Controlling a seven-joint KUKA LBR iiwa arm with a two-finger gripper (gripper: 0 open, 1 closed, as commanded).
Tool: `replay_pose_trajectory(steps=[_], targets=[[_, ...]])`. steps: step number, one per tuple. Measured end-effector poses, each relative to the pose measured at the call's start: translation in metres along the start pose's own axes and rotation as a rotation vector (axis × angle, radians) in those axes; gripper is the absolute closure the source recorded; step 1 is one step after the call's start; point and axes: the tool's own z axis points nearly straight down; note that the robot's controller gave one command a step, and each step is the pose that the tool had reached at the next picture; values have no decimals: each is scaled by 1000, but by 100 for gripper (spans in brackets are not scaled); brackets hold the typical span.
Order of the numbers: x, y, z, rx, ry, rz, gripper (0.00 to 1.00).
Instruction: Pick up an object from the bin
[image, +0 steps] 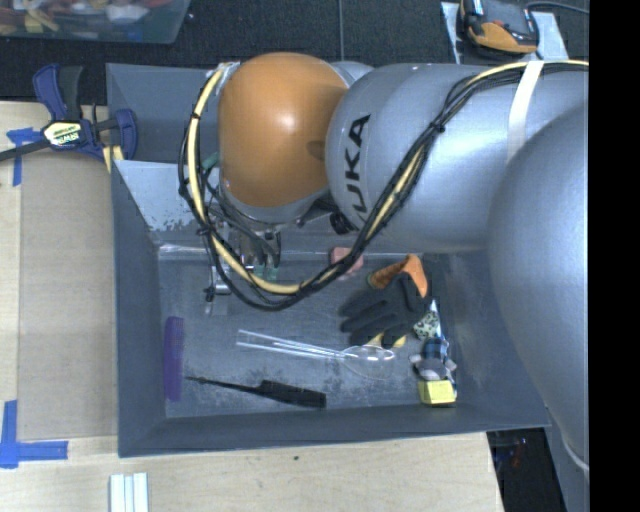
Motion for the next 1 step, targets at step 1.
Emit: replay_pose_trajectory(steps=[1], targets=[[-2,-1,-3,-1,-6,2,0]])
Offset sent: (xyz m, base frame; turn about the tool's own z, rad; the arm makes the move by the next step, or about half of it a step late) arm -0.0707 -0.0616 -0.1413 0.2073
